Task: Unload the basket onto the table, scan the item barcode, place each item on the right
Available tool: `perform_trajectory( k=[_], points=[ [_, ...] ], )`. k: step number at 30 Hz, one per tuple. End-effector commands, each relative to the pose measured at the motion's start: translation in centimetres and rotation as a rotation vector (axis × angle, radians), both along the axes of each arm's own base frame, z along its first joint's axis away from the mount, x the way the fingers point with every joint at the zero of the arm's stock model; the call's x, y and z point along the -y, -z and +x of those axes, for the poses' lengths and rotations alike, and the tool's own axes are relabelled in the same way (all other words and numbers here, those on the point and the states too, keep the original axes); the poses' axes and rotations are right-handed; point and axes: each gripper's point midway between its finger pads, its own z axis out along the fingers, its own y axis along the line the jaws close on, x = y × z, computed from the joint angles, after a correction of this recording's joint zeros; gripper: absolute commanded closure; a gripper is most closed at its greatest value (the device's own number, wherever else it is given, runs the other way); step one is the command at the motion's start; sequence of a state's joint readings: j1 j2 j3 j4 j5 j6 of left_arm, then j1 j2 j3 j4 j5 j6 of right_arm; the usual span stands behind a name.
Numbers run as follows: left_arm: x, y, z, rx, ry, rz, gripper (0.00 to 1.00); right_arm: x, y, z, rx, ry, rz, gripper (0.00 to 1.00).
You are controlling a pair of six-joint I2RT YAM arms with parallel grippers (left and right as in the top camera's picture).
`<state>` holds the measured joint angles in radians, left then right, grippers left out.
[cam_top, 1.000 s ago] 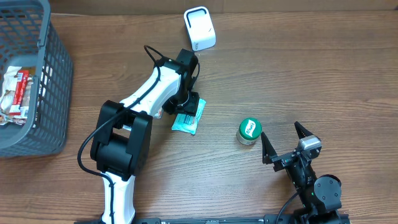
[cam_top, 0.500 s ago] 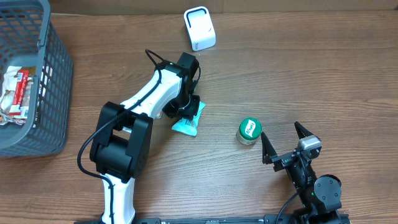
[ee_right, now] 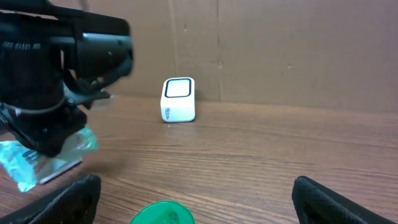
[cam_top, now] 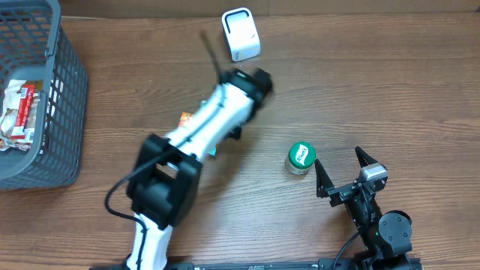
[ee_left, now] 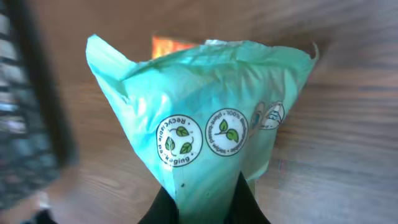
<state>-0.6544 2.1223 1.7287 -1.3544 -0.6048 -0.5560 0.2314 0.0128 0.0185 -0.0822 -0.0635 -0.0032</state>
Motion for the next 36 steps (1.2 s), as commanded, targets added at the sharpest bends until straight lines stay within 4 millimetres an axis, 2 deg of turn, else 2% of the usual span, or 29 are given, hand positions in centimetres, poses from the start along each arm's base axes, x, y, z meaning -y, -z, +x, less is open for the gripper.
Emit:
perform_trajectory(
  k=[1, 3, 5, 6, 11, 18, 22, 26, 31, 36],
  points=[
    [0.6, -3.2, 0.6, 0.281, 0.061, 0.211, 0.96, -0.1, 0.2, 0.0, 0.002, -0.004, 0.003, 0.00],
    [1.7, -2.9, 0.0, 0.320, 0.105, 0.234, 0.96, -0.1, 0.2, 0.0, 0.003, -0.004, 0.003, 0.00],
    [3.1, -1.1, -0.9, 0.333, 0.147, 0.219, 0.96, -0.1, 0.2, 0.0, 0.003, -0.004, 0.003, 0.00],
    [3.1, -0.6, -1.2, 0.334, 0.159, 0.224, 0.96, -0.1, 0.2, 0.0, 0.002, -0.004, 0.003, 0.00],
    [2.4, 0.4, -1.4, 0.348, 0.183, 0.267, 0.96, -0.1, 0.2, 0.0, 0.002, -0.004, 0.003, 0.00],
    [0.5, 0.8, 0.8, 0.365, 0.204, 0.327, 0.96, -0.1, 0.2, 0.0, 0.002, -0.004, 0.003, 0.00],
    [-0.8, 2.1, 1.2, 0.332, 0.179, 0.309, 0.96, -0.1, 0.2, 0.0, 0.002, -0.004, 0.003, 0.00],
    [-2.1, 2.1, 1.6, 0.325, 0.168, 0.338, 0.96, -0.1, 0.2, 0.0, 0.002, -0.004, 0.003, 0.00],
    [-0.9, 4.7, 0.5, 0.222, 0.145, 0.187, 0.96, -0.1, 0.2, 0.0, 0.002, -0.004, 0.003, 0.00],
    [-0.3, 5.2, 0.6, 0.217, 0.141, 0.148, 0.95, -0.1, 0.2, 0.0, 0.002, -0.004, 0.003, 0.00]
  ],
)
